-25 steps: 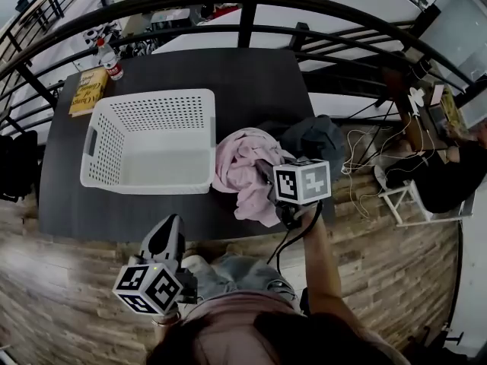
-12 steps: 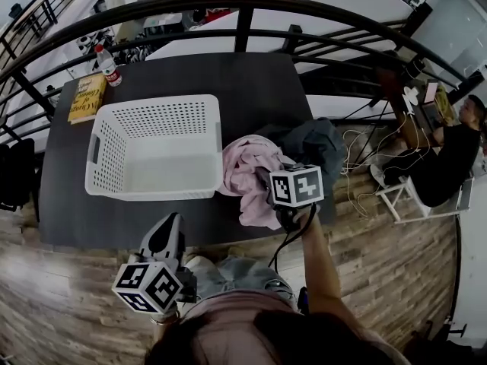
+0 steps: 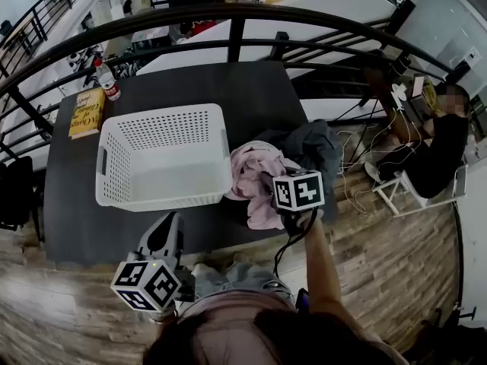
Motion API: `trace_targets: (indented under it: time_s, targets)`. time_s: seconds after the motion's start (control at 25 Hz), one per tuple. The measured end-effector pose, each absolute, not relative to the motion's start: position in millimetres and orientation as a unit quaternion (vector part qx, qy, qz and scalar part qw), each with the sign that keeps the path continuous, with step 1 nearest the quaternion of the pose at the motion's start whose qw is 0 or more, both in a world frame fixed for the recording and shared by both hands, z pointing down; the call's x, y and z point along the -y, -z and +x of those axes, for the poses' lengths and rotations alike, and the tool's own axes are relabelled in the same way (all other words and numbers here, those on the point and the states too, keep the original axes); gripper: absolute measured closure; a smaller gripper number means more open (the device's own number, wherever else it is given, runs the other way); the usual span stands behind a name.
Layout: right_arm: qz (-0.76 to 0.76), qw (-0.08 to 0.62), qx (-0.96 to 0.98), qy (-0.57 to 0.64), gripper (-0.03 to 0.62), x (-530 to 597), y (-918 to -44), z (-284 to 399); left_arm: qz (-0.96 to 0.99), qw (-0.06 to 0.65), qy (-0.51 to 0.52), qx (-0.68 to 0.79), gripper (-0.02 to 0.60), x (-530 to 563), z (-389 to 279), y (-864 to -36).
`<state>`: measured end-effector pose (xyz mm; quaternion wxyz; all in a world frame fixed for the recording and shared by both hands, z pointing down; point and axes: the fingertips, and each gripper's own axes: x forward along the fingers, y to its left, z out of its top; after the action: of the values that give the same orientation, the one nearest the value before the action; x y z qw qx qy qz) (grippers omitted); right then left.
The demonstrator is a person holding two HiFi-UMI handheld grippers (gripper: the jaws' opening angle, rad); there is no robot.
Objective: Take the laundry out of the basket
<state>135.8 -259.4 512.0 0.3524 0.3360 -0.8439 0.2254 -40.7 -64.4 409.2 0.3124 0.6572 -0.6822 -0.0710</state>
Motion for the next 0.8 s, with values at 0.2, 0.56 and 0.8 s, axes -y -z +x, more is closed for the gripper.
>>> trace_targets:
  time_s: [0.2, 0.56, 0.8]
  targets:
    - [0.363, 0.338, 0.839, -0.223, 0.415, 253, -502, 140, 0.673, 0.306, 0.068, 0.67, 0.584, 60, -48, -401]
    - [0.424, 0.31, 0.828, -0.196, 0.416, 230, -474, 155, 0.686, 0.301, 0.058, 0.66, 0.584, 35, -61, -396]
    - [0.452, 0.272, 0.828, -0.187, 0.419, 207, -452, 150, 0.691, 0.3, 0.058, 0.655, 0.584, 13, -73, -395]
